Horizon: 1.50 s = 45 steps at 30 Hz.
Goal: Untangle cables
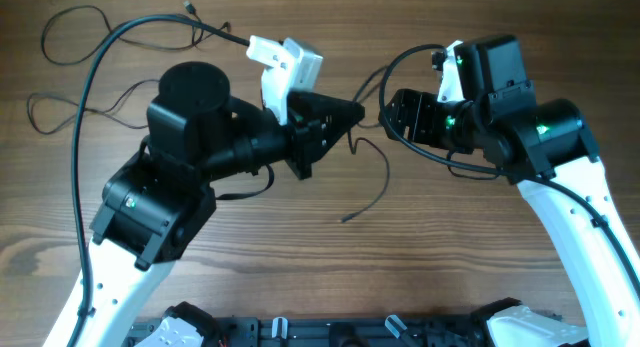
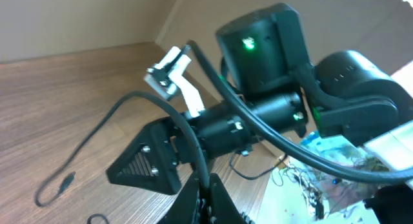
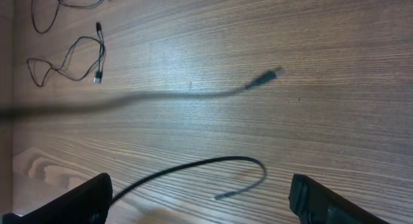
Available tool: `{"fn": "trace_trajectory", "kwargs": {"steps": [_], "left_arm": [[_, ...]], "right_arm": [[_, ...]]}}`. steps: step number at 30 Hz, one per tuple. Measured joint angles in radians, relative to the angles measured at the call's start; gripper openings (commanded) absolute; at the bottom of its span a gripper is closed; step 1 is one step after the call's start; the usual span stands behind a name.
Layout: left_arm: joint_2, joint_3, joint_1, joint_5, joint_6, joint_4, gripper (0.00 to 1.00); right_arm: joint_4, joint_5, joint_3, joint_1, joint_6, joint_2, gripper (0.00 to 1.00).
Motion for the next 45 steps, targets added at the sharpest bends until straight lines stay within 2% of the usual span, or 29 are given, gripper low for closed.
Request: {"fn": "trace_trajectory", "kwargs": {"steps": [8, 11, 13, 17, 21, 25, 29, 39, 45], "left_arm": [[0.0, 0.0, 0.011, 0.0, -0.019, 0.0, 0.04], [0.0, 0.0, 0.021, -0.001, -0.022, 0.002, 0.04], [0.0, 0.0, 0.032, -0.02, -0.037, 0.011, 0.04], [0.0, 0.0, 0.068, -0.111, -0.127, 0.012, 0.04], [0.0, 0.0, 0.132, -0.198, -0.269, 0.012, 0.04], [0.0, 0.0, 0.189, -0.24, -0.383, -0.004, 0.04], [0.0, 0.0, 0.2, -0.256, -0.437, -0.044, 0.04], [0.0, 0.0, 0.2, -0.271, -0.461, -0.09, 0.04], [0.003, 0.0, 0.2, -0.285, -0.463, -0.187, 0.04]], "right_arm": [[-0.001, 0.0, 0.0, 0.0, 0.0, 0.0, 0.94], [-0.014, 0.0, 0.0, 0.0, 0.0, 0.0, 1.0], [-0.015, 0.0, 0.0, 0.0, 0.002, 0.0, 1.0], [-0.015, 0.0, 0.0, 0.0, 0.02, 0.0, 1.0], [-0.015, 0.0, 0.0, 0.0, 0.038, 0.0, 1.0], [-0.018, 0.001, 0.0, 0.0, 0.045, 0.0, 1.0], [-0.018, 0.008, 0.0, 0.0, 0.05, 0.0, 1.0], [-0.018, 0.012, 0.0, 0.0, 0.053, 0.0, 1.0], [-0.018, 0.015, 0.0, 0.0, 0.053, 0.0, 1.0]]}}
